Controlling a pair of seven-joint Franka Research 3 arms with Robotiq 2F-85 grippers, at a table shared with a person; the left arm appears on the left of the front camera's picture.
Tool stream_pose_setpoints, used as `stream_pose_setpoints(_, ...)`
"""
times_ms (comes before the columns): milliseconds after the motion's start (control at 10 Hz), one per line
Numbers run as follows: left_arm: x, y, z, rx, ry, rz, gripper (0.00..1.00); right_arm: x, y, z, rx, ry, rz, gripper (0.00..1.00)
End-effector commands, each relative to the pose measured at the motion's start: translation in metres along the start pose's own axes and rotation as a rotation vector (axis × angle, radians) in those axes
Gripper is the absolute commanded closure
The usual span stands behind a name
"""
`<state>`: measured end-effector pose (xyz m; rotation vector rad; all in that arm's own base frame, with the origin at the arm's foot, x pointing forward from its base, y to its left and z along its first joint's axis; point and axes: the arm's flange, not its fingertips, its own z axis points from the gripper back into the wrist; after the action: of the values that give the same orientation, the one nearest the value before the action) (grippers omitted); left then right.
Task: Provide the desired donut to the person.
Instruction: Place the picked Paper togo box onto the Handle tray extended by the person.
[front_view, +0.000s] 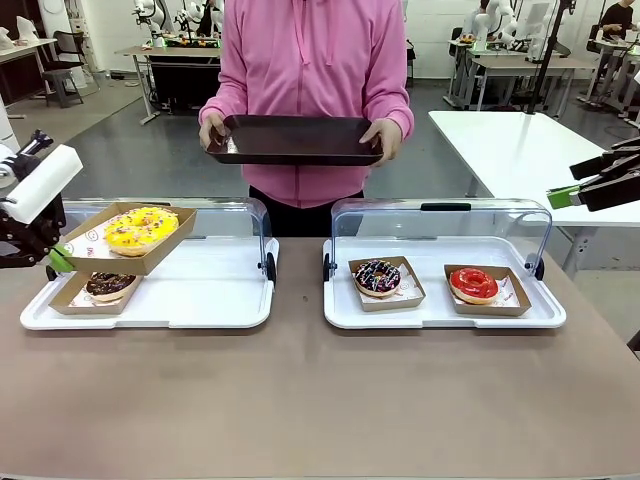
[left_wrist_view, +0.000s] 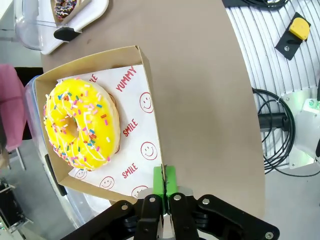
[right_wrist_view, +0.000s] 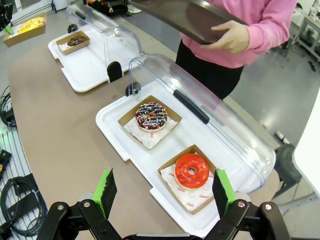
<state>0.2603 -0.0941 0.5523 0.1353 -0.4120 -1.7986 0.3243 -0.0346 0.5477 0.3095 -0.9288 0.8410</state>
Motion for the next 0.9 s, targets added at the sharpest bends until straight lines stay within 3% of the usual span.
stream_pose_setpoints(0, 0.0034, 0.0026, -0.0003, 0.015, 0.006, 0.006, 1.00, -0.0006, -0.0004, -0.0013, 0.004, 0.003, 0.003, 0.00)
stream_pose_setpoints(800, 0.0034, 0.0026, -0.0003, 0.015, 0.006, 0.006, 1.00, -0.0006, -0.0004, -0.0013, 0.004, 0.003, 0.003, 0.00)
